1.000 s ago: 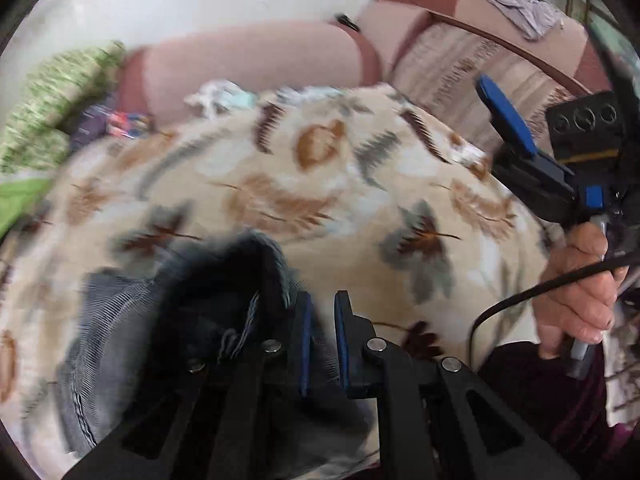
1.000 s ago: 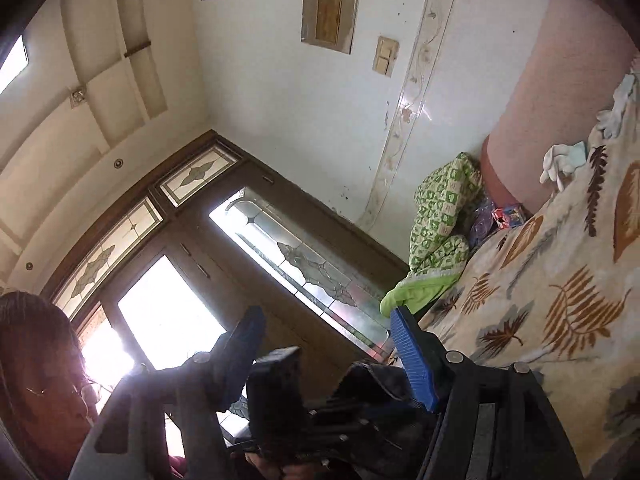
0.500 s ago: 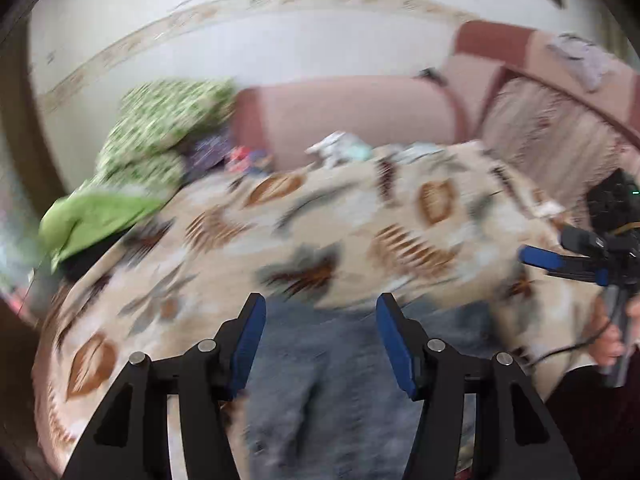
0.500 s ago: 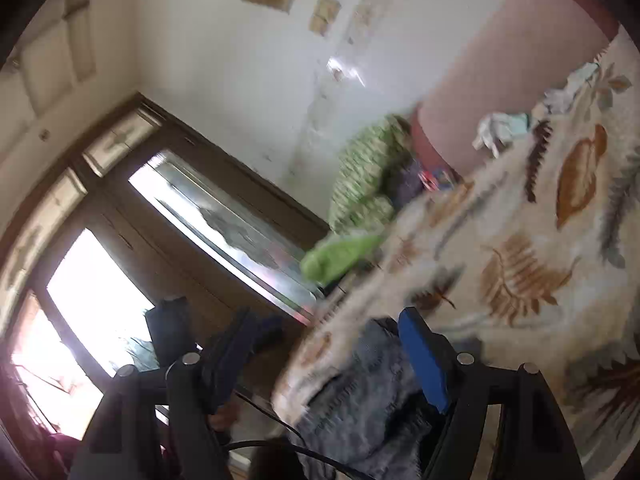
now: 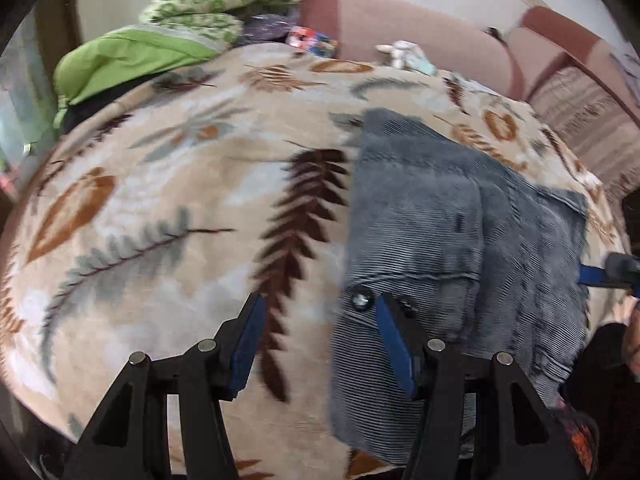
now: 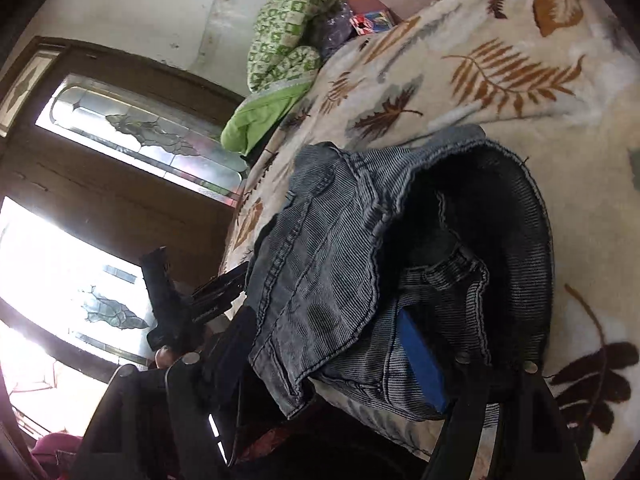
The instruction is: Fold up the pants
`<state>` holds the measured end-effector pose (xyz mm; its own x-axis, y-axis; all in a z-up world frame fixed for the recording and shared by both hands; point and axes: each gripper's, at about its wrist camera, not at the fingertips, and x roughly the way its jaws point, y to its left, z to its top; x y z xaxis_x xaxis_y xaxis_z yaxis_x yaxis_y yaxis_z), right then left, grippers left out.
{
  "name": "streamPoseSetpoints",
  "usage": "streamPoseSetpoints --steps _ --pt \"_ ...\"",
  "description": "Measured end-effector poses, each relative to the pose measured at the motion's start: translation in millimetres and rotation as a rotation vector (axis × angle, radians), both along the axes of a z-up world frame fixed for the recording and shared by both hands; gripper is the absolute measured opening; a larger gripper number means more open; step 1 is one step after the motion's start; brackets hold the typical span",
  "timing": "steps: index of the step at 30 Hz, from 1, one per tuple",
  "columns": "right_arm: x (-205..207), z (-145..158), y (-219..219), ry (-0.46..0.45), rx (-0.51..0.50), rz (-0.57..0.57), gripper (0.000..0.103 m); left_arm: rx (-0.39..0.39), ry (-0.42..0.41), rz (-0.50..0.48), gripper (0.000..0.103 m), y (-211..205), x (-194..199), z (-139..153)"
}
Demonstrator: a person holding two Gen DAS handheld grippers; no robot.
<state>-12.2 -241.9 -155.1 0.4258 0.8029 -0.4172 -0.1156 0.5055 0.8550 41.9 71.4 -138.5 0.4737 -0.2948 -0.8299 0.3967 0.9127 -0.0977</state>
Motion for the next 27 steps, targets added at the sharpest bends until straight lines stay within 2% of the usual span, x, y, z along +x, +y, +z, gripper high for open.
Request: streamPoseSetpoints --steps 3,4,5,6,8,10,15,18,22,24,25,27 --pt "-0.9 4.0 18.4 -0.033 -0.004 0.007 0.054 -0.023 -0.026 -0.068 0.052 -12.2 -11.2 1.1" --pt "-2.2 7.8 24.8 -0.059 -0.022 0.002 0.039 -0.038 -0.03 -0.086 0.047 -13.8 -13.3 3.6" --pt "-3.1 10.7 30.5 -0.079 -0.045 -0.001 0.03 -0.062 -0.029 -0.105 0.042 -15.0 -13.9 6.7" --pt "-3.6 13.5 34.4 -0.094 -0.074 -0.01 0.029 -0.081 -0.028 -0.121 0.042 -15.7 -15.2 9.4" --pt "-2.0 21.0 37.4 -0.128 -0.124 -0.046 0.017 -0.09 -0.031 -0.14 0.042 -21.0 -15.5 13.0" --pt "0.5 31.7 34.4 -0.167 -0.155 -0.104 0.013 -0.096 -0.023 -0.15 0.042 -26.8 -13.6 13.6" --pt "13.4 59.6 6.2 -0.273 -0.309 -0.276 0.008 -0.11 0.003 -0.179 0.042 -54.5 -9.2 17.8" --pt "35.3 55.4 -19.8 -0.257 -0.343 -0.336 0.008 -0.099 -0.006 -0.187 0.042 -72.8 -10.6 20.8" --pt "50.2 17.4 -44.5 -0.131 -0.27 -0.341 0.008 -0.044 -0.007 -0.175 0.045 -81.4 -9.9 14.2" --pt "51.6 3.0 -57.0 -0.055 -0.215 -0.364 0.012 -0.043 -0.003 -0.155 0.055 -75.2 -7.4 13.4" --pt "54.1 0.8 -64.1 -0.033 -0.185 -0.37 0.012 -0.044 -0.002 -0.139 0.062 -71.4 -5.8 13.3" --pt "46.0 4.6 -71.8 -0.043 -0.105 -0.353 0.013 -0.051 0.005 -0.112 0.065 -63.4 -3.2 11.6"
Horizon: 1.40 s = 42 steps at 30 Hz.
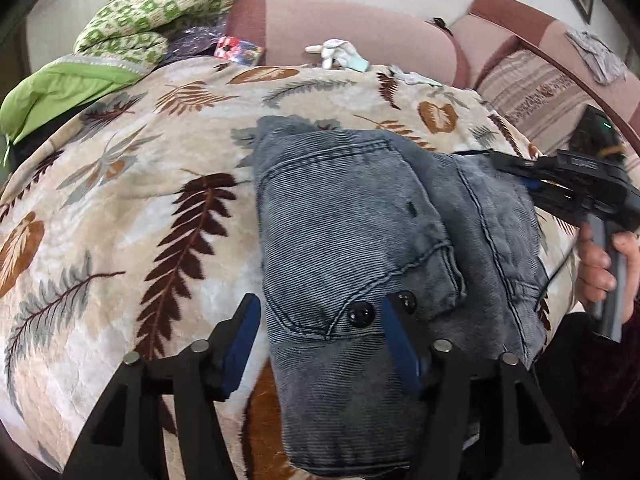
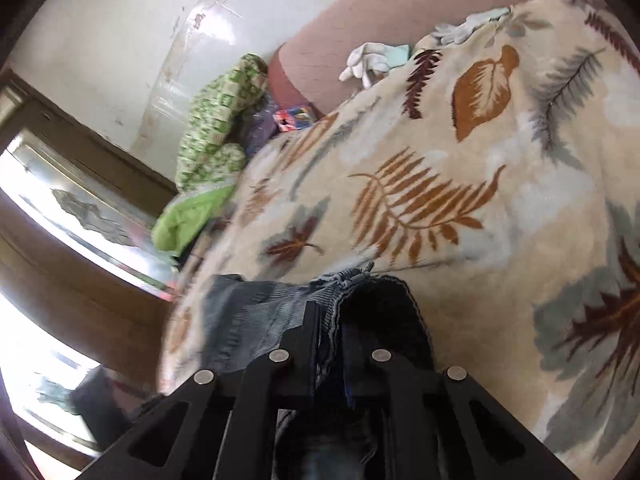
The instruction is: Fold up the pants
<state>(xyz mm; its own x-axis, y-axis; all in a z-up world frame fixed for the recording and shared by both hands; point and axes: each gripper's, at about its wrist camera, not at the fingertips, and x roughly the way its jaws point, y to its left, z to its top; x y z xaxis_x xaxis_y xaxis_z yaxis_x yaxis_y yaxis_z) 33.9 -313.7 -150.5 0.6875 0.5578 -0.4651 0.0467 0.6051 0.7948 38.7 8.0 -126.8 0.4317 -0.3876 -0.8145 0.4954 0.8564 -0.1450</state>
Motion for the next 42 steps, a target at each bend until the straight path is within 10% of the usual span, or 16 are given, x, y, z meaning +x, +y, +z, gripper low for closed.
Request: streamPoseSetpoints --steps 3,5,6,14,16,19,33,42 --pt "-20.5 12.0 1.8 -0.056 0.016 0.048 0.026 -0.012 0.003 0.01 0.067 6.9 -0.9 -5.6" --pt "-36.1 15.2 7.3 -0.062 0.022 0.072 0.07 -0.017 -0.009 0.009 0.068 7.4 -1.9 -6.6" --pt "-44.5 15.0 9.6 -0.068 0.036 0.078 0.076 -0.018 -0.015 0.008 0.068 6.9 -2.4 -6.5" --pt "-71.3 4.3 48.8 -0.087 0.053 0.166 0.077 -0.056 -0.021 0.014 0.068 11.0 -3.3 -8.3" --pt "-71.2 -0.9 62.6 -0.087 0.02 0.184 0.071 -0.07 -0.015 0.014 0.068 13.4 -3.6 -9.3" --pt "-72.9 0.3 84.9 -0.085 -0.11 0.202 0.017 -0.077 -0.015 0.011 0.068 14.9 -3.3 -9.8" --pt "-71.7 76.3 80.6 -0.214 -0.538 -0.028 0.005 -0.15 -0.145 -0.047 0.077 11.9 -15.6 14.2" --pt "-47.4 3.6 51.1 0.053 -0.538 -0.048 0.005 -0.046 -0.065 -0.122 0.083 -6.9 -19.4 -11.4"
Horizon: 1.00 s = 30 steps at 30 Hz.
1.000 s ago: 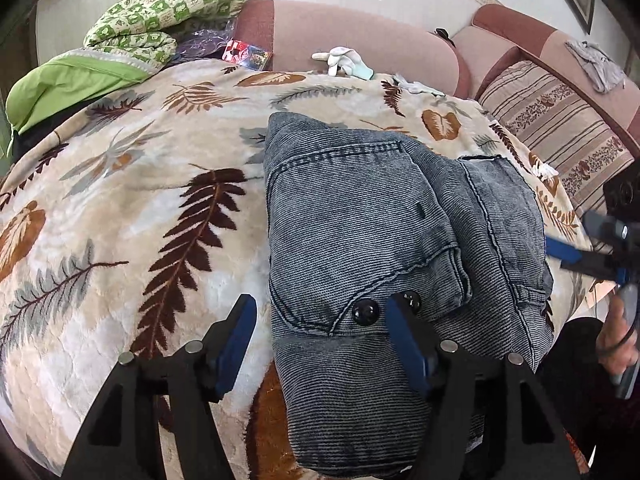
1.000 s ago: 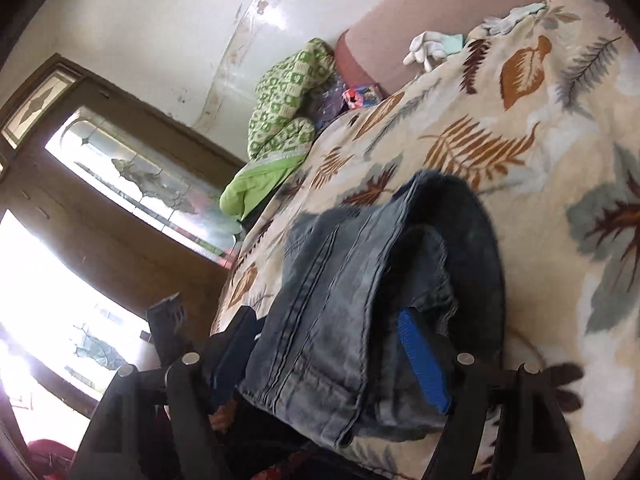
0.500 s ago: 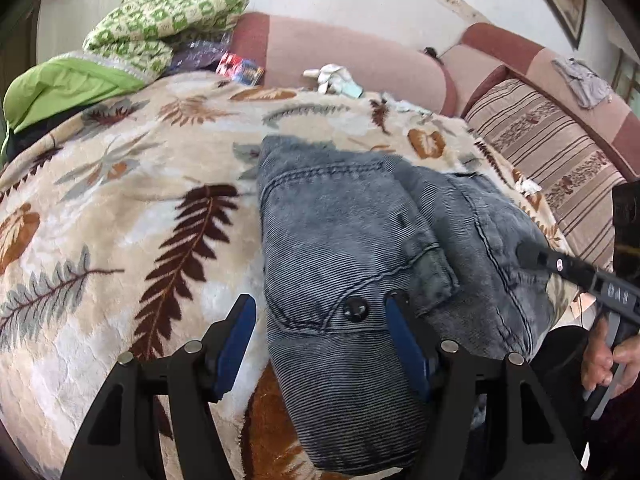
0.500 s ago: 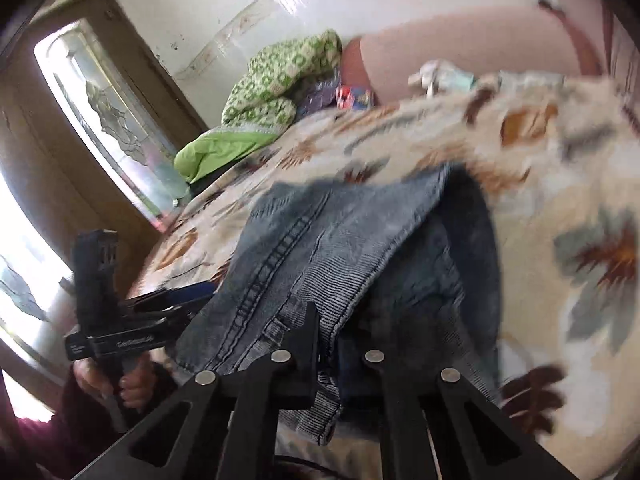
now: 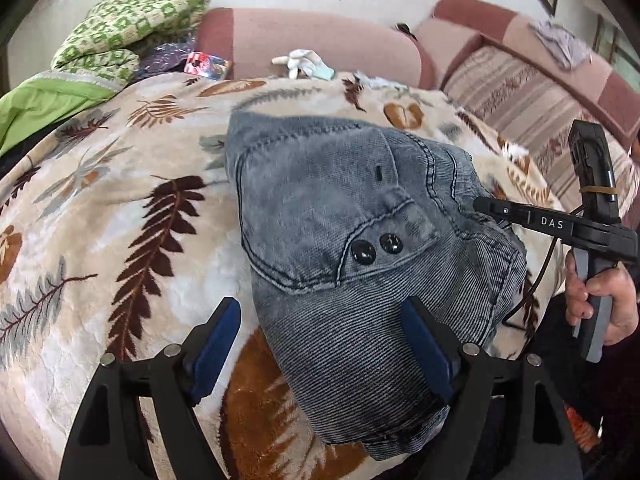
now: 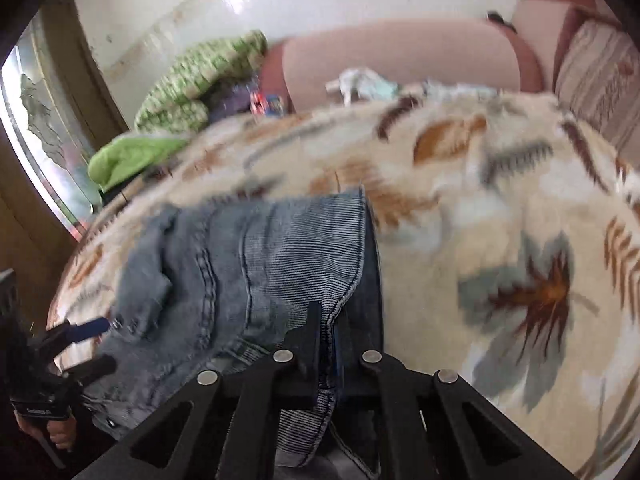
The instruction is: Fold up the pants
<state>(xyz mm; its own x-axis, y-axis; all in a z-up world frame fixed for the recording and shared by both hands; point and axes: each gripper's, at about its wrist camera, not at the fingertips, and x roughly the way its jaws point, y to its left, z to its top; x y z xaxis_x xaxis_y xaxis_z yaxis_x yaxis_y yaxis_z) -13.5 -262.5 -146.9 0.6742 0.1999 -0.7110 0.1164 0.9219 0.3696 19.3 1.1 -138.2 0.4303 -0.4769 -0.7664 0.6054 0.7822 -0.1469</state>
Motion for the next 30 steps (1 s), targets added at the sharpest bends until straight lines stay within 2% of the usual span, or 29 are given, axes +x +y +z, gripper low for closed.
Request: streamPoseSetpoints --steps 3,6,9,12,15,18,20,22,25,28,30 --pt "-13.8 -3.2 2.3 0.008 -0.02 0.019 0.006 0.025 0.003 -0.031 0.083 0.2 -3.9 -2.3" --pt "-16.5 -7.8 6.7 0.092 -0.054 0.074 0.013 0.036 0.05 -0.034 0.083 1.9 -2.5 -9.2" --pt "-23.1 5.2 5.2 0.124 -0.042 0.085 0.014 0.029 0.04 -0.042 0.083 7.6 -3.3 -0.9" --pt "-36.2 38.7 -3.0 0.044 -0.052 0.055 0.014 -0.038 0.033 -0.031 0.083 18.0 -0.2 17.2" --pt "-44.6 64.6 5.0 -0.054 -0.039 0.104 0.014 -0.095 -0.024 0.008 0.083 24.7 8.6 45.7" --pt "-34.8 65.5 32.8 -0.062 -0.037 0.2 0.014 -0.038 -0.086 0.103 0.083 16.2 31.5 65.0" --pt "-25.1 53.3 54.0 -0.034 -0.055 0.24 0.014 -0.023 -0.073 0.154 0.083 5.5 55.5 67.7" --pt "-18.0 38.1 72.0 0.006 -0.06 0.268 0.014 -0.009 -0.034 0.2 0.083 -7.7 83.5 62.2" --pt "-15.3 18.6 87.6 0.049 -0.072 0.32 0.014 0.04 0.026 0.228 0.083 -29.1 115.2 36.8" --pt "-24.9 11.6 87.5 0.038 -0.091 0.361 0.014 0.144 0.05 0.259 0.085 -45.4 133.2 2.9" --pt "-30.8 3.3 80.5 0.032 -0.056 0.378 0.015 0.155 0.101 0.281 0.085 -40.5 141.5 -15.5"
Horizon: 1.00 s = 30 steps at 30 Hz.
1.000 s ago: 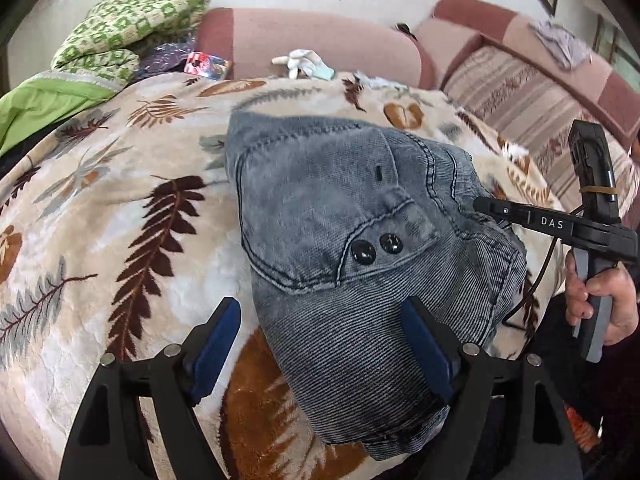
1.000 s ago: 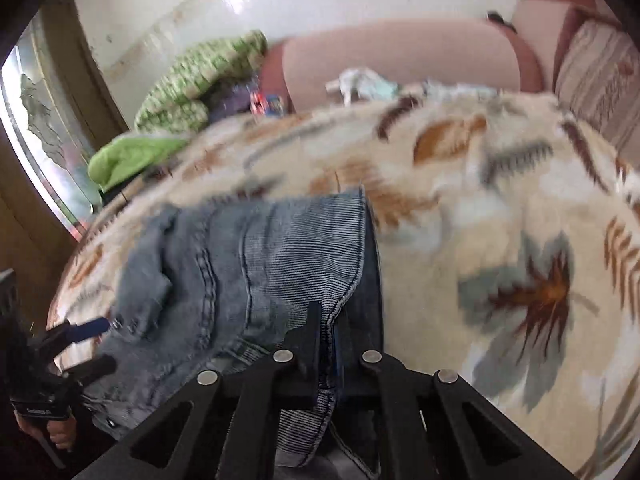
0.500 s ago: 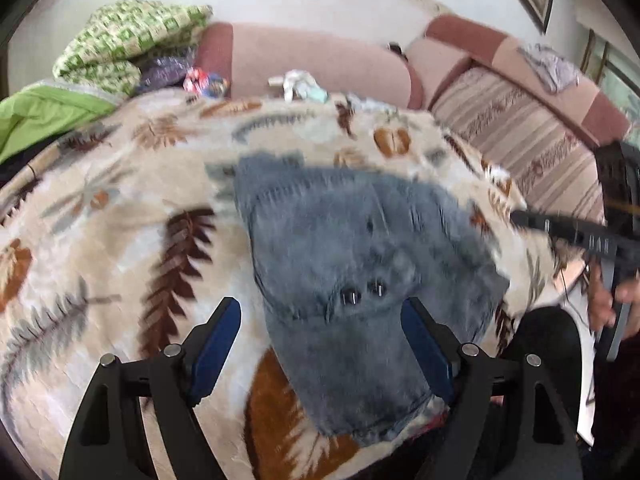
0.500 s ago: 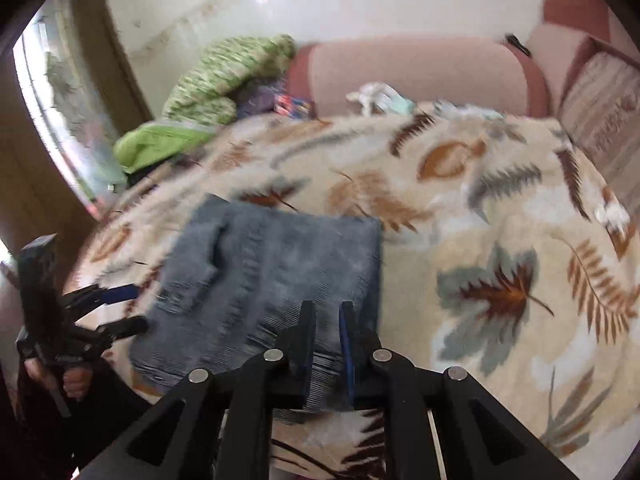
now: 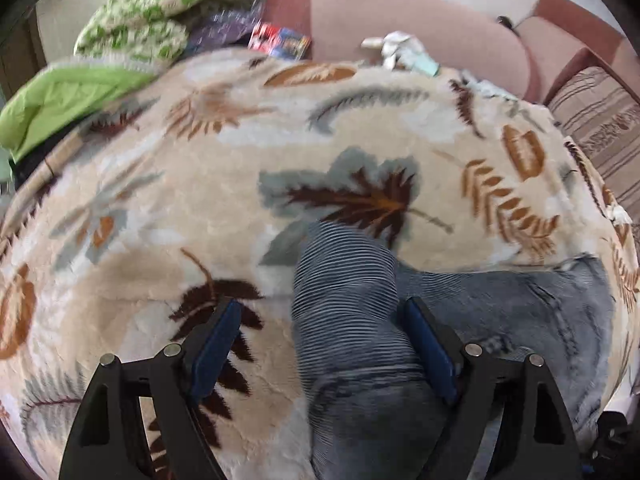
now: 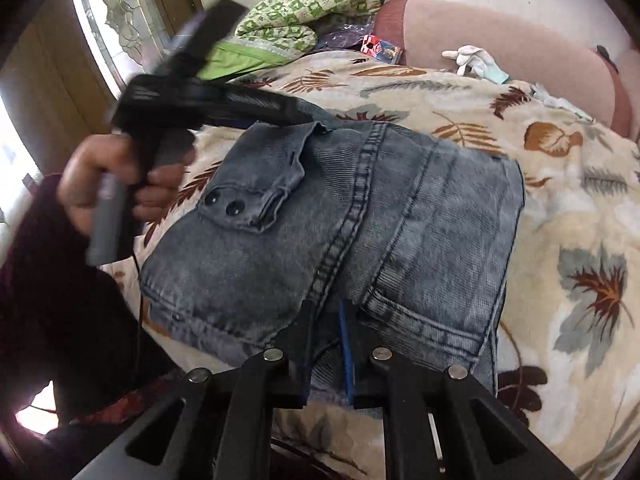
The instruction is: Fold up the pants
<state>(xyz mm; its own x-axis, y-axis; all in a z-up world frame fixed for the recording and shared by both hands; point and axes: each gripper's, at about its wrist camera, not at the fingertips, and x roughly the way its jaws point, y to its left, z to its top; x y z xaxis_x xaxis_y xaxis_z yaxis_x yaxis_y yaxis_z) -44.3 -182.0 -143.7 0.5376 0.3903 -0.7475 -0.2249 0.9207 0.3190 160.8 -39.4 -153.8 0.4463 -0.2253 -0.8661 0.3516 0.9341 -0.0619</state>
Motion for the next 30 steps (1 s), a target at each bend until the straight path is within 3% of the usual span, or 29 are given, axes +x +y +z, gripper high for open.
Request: streamPoseSetpoints --steps 2,6,9,12,16,18,21,25,28,30 --pt "-6.6 -9.7 -6.3 -0.002 0.03 0.012 0.015 -0.026 0.037 0.011 0.091 6.8 6.1 -7.3" --pt "-17.9 -14.2 -9.8 -0.039 0.024 0.029 0.015 -0.017 -0.006 -0.002 0.092 7.8 1.0 -2.6" --pt "-15.7 -9.3 -13.5 -0.001 0.036 0.035 0.015 -0.054 -0.033 -0.001 0.092 13.3 -6.1 12.7" --pt "-11.1 9.6 -15.6 0.019 0.034 0.027 0.015 -0.105 -0.09 0.011 0.092 28.3 -21.1 35.9" --pt "-4.1 44.0 -30.6 -0.106 0.008 -0.053 0.015 -0.138 -0.144 0.021 0.092 40.3 -44.0 57.2" --pt "9.0 52.6 -37.4 -0.121 -0.001 -0.111 0.015 -0.145 -0.161 0.02 0.092 41.1 -58.1 60.5" --pt "34.0 53.4 -35.6 -0.117 -0.055 -0.166 0.015 -0.129 -0.156 0.0 0.092 37.2 -77.6 52.1" --pt "61.6 42.6 -33.2 -0.085 -0.049 -0.196 0.015 -0.05 -0.122 -0.074 0.092 19.5 -97.0 27.7" --pt "76.7 31.8 -32.6 -0.074 -0.046 -0.194 0.015 -0.038 -0.093 -0.089 0.093 12.6 -99.0 15.7" --pt "84.3 22.9 -37.8 -0.053 -0.015 -0.2 0.015 -0.04 -0.072 -0.087 0.099 11.4 -94.7 10.7"
